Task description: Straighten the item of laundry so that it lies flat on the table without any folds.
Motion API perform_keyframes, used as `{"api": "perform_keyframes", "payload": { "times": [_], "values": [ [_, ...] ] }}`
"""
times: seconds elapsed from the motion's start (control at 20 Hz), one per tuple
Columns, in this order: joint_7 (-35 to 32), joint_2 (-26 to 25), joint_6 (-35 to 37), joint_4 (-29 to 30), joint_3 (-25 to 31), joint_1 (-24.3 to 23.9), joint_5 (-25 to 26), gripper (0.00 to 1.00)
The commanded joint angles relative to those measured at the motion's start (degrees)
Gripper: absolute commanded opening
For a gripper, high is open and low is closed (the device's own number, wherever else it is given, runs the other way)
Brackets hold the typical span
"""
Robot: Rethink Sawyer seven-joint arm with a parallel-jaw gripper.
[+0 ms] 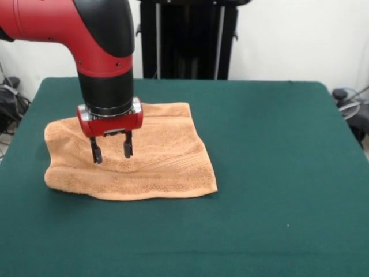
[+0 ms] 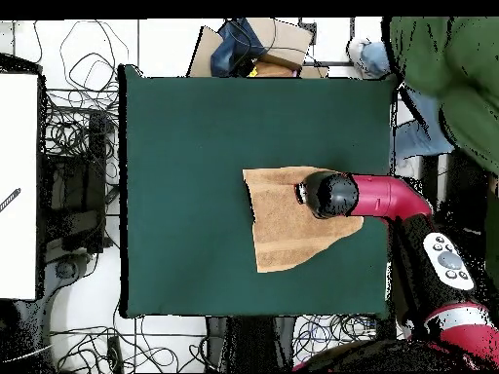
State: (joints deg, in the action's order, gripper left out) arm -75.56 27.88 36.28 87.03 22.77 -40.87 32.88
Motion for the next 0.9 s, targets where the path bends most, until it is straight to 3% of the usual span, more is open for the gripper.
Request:
{"api": "perform_keyframes", "payload": {
  "times": [0.05,0.4,0.9],
  "values": [
    [8.85,-0.56,3.31,-2.05,4.44,2.03,2.91,1.0],
    [11.6,-2.02,3.59,-2.25,4.71,1.22,3.82,1.0],
    [7.46,-4.54,2.44,-3.94,3.25,-0.08,2.28,1.0]
  ]
}}
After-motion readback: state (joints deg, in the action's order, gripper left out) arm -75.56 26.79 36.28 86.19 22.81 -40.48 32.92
